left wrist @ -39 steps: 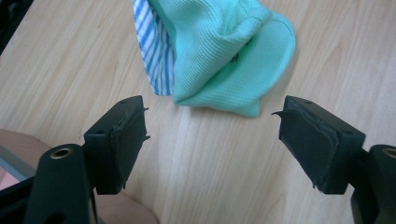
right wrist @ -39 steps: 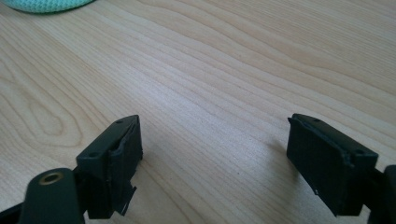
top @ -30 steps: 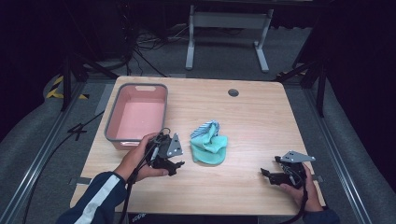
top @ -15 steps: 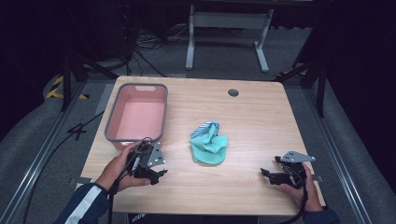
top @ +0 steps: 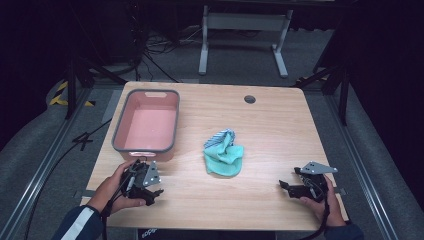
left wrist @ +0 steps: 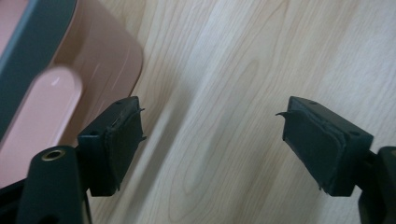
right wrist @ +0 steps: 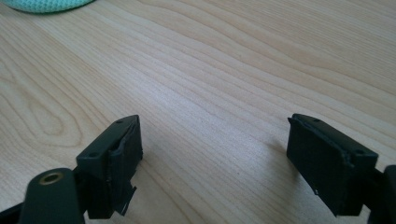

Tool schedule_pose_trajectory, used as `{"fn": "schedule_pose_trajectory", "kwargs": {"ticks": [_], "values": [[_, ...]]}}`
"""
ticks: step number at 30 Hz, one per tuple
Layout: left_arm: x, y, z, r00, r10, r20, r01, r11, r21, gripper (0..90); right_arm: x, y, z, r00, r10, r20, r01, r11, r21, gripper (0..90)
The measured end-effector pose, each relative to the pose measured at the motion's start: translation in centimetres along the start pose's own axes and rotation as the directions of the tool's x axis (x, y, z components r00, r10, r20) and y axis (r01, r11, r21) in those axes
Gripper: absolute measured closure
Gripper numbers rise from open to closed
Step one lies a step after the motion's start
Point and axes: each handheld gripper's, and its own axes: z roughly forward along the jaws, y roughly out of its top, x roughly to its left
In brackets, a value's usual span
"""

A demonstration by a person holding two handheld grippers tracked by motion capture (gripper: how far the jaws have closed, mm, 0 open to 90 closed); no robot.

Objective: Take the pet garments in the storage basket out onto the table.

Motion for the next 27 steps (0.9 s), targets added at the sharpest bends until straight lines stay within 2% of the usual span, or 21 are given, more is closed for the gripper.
{"fn": "schedule_pose_trajectory", "kwargs": {"ticks": [6,8,9,10,14,15,16,17,19,20,21,23,24,25,26,27], "values": [[0.9,-2.3,0.6,0.9966,-0.079,0.022,0.080,0.9967,-0.016,19.2,0.0,0.0,0.0,1.0000,0.000,0.000,0.000,1.000,0.000,18.8],[1.2,-3.0,0.9,0.9936,-0.107,0.034,0.108,0.9938,-0.025,19.2,0.0,0.0,0.0,1.0000,0.000,0.000,0.000,1.000,0.000,18.8],[1.2,-3.0,0.9,0.9936,-0.107,0.034,0.108,0.9938,-0.025,19.2,0.0,0.0,0.0,1.0000,0.000,0.001,0.000,1.000,0.000,18.8],[1.5,-3.7,1.0,0.9905,-0.132,0.038,0.134,0.9903,-0.038,19.2,0.0,0.0,0.0,1.0000,0.000,0.001,0.000,1.000,0.001,18.8],[1.9,-4.8,1.2,0.9872,-0.153,0.046,0.155,0.9870,-0.043,19.0,0.0,0.0,0.0,1.0000,0.000,0.001,0.000,1.000,0.001,18.8],[2.3,-5.7,1.3,0.9802,-0.187,0.064,0.191,0.9802,-0.055,18.8,0.0,0.0,0.0,1.0000,0.000,0.001,0.000,1.000,0.001,18.8],[2.6,-6.2,1.3,0.9760,-0.206,0.070,0.210,0.9758,-0.060,18.9,0.0,0.0,0.0,1.0000,0.000,0.001,0.000,1.000,0.001,18.7],[2.6,-6.2,1.3,0.9760,-0.206,0.070,0.210,0.9758,-0.060,18.7,0.0,0.0,0.0,1.0000,0.000,0.001,0.000,1.000,0.001,18.7],[2.9,-7.1,1.2,0.9674,-0.239,0.083,0.246,0.9661,-0.080,17.8,0.0,0.0,0.0,1.0000,0.000,0.001,0.000,1.000,0.000,18.8],[3.0,-7.6,1.3,0.9588,-0.266,0.100,0.275,0.9568,-0.094,18.0,0.0,0.0,0.0,1.0000,0.000,0.001,0.000,1.000,0.000,18.8],[3.1,-7.9,1.3,0.9536,-0.281,0.108,0.292,0.9510,-0.102,17.8,0.0,0.0,0.0,1.0000,0.000,0.001,0.000,1.000,0.000,18.8],[3.4,-8.8,1.3,0.9339,-0.336,0.124,0.350,0.9294,-0.118,18.1,0.0,0.0,0.0,1.0000,0.000,0.001,0.000,1.000,0.000,18.8],[3.4,-9.2,1.4,0.9235,-0.357,0.140,0.376,0.9162,-0.140,17.9,0.0,0.0,0.0,1.0000,0.000,0.001,0.000,1.000,0.001,18.8],[3.4,-9.6,1.3,0.9224,-0.361,0.138,0.380,0.9119,-0.155,17.7,0.0,0.0,0.0,1.0000,0.000,0.001,0.000,1.000,0.001,18.9],[3.3,-9.8,1.3,0.9240,-0.363,0.120,0.378,0.9128,-0.153,17.7,0.0,0.0,0.0,1.0000,0.000,0.000,0.000,1.000,0.000,18.9],[3.3,-9.9,1.3,0.9216,-0.368,0.122,0.385,0.9092,-0.159,15.9,0.0,0.0,0.0,1.0000,0.000,0.000,0.000,1.000,0.000,19.0]]}}
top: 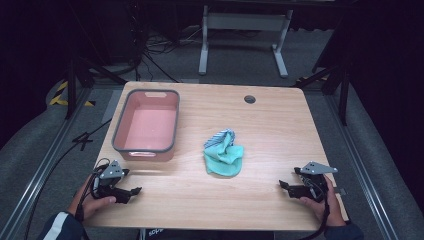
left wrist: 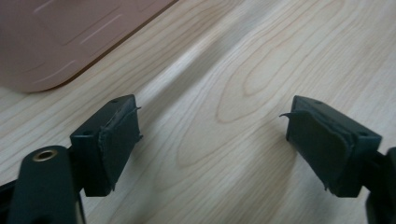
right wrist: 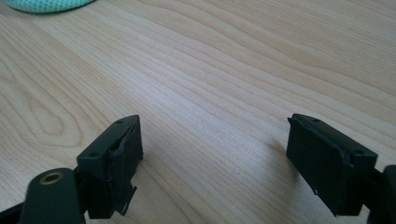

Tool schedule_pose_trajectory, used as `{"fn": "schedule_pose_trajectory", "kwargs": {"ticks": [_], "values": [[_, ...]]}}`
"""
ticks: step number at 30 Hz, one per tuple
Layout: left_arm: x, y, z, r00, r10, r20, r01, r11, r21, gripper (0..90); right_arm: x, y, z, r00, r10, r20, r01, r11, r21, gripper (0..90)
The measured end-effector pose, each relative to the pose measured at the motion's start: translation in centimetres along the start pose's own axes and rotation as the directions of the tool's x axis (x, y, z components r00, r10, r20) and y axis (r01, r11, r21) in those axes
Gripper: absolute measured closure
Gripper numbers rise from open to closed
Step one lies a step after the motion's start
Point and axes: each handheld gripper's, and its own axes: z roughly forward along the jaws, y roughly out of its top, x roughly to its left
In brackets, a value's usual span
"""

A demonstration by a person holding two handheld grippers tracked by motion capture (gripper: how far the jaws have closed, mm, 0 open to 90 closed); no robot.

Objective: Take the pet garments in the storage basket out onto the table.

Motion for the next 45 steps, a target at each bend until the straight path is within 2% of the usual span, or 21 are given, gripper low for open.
{"fn": "schedule_pose_trajectory", "kwargs": {"ticks": [1,3,6,45], "values": [[0.03,-0.44,0.03,1.0000,-0.006,-0.001,0.006,0.9993,-0.036,15.6,0.00,0.00,0.00,1.0000,0.000,0.000,0.000,1.000,0.000,19.1],[-0.04,-0.70,-0.05,0.9999,-0.011,-0.006,0.011,0.9989,-0.045,15.3,0.00,0.00,0.00,1.0000,-0.001,-0.001,0.001,1.000,-0.001,19.2],[-0.03,-0.78,-0.16,0.9998,-0.012,-0.015,0.011,0.9990,-0.043,15.1,0.00,0.00,0.00,1.0000,-0.004,-0.003,0.004,1.000,-0.001,19.2],[-0.03,-0.58,0.11,0.9998,-0.015,-0.010,0.014,0.9992,-0.038,11.7,-0.01,0.00,0.01,1.0000,-0.004,-0.003,0.004,1.000,-0.001,18.8]]}}
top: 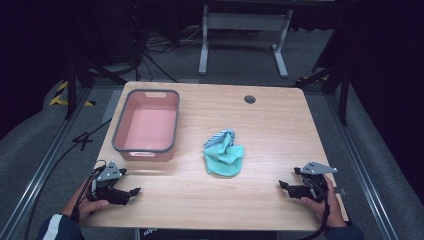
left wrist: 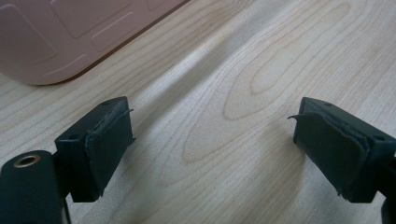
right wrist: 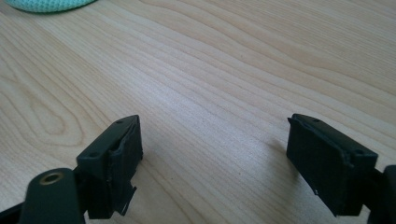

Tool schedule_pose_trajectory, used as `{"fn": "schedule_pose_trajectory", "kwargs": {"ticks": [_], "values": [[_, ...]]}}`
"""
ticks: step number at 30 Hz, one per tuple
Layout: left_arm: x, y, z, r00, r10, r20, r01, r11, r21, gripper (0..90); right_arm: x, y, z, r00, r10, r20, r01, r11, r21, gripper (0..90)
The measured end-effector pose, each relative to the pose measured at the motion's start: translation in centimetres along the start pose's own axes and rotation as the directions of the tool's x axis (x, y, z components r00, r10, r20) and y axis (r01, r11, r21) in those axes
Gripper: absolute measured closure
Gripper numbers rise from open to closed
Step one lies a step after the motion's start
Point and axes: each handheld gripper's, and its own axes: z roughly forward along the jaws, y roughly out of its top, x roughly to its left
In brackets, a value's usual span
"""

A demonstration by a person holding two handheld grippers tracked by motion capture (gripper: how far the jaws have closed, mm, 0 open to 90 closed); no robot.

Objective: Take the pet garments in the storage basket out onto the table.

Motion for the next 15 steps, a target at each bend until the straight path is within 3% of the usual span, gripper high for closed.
{"fn": "schedule_pose_trajectory", "kwargs": {"ticks": [15], "values": [[0.05,0.17,0.14,1.0000,0.001,-0.006,-0.001,1.0000,0.007,9.5,0.00,0.00,0.00,1.0000,0.000,0.000,0.000,1.000,0.000,18.9]]}}
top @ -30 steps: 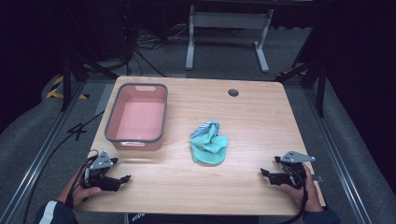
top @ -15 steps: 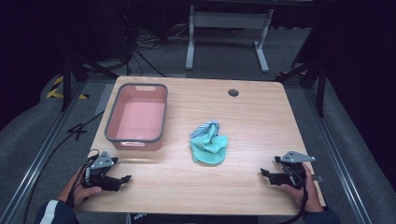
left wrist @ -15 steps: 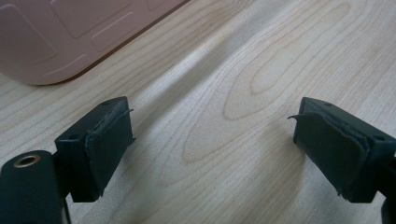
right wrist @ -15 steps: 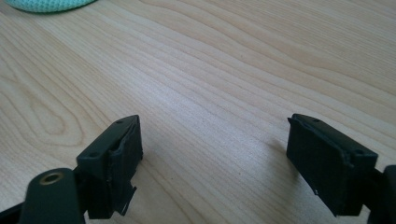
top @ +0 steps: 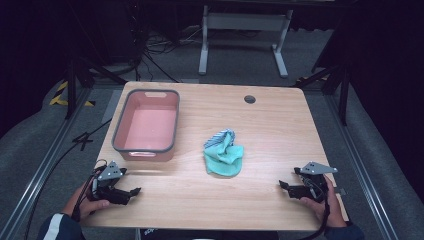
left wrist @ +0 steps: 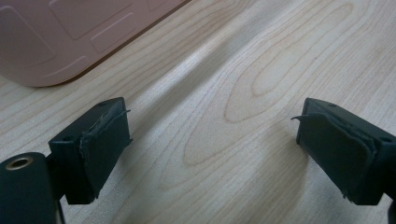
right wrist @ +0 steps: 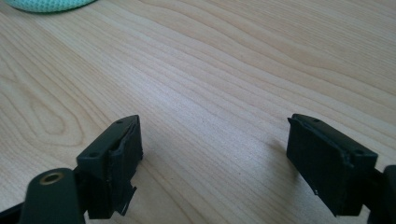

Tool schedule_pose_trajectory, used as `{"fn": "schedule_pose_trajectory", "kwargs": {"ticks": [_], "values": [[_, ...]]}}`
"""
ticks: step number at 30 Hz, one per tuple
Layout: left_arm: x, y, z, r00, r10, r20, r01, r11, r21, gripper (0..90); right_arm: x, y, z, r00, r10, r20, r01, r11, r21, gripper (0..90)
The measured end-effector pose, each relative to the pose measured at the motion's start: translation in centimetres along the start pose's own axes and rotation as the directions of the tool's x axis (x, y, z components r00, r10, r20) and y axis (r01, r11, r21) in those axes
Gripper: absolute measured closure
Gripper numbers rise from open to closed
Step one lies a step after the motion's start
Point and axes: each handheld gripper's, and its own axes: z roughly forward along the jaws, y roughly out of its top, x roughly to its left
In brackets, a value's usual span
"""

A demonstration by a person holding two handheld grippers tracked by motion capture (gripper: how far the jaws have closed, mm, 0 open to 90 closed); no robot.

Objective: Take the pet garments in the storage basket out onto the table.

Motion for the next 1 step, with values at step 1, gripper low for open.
{"fn": "schedule_pose_trajectory", "kwargs": {"ticks": [1], "values": [[0.00,0.00,0.00,1.0000,0.000,0.000,0.000,1.0000,0.000,9.1,0.00,0.00,0.00,1.0000,0.000,0.000,0.000,1.000,0.000,18.9]]}}
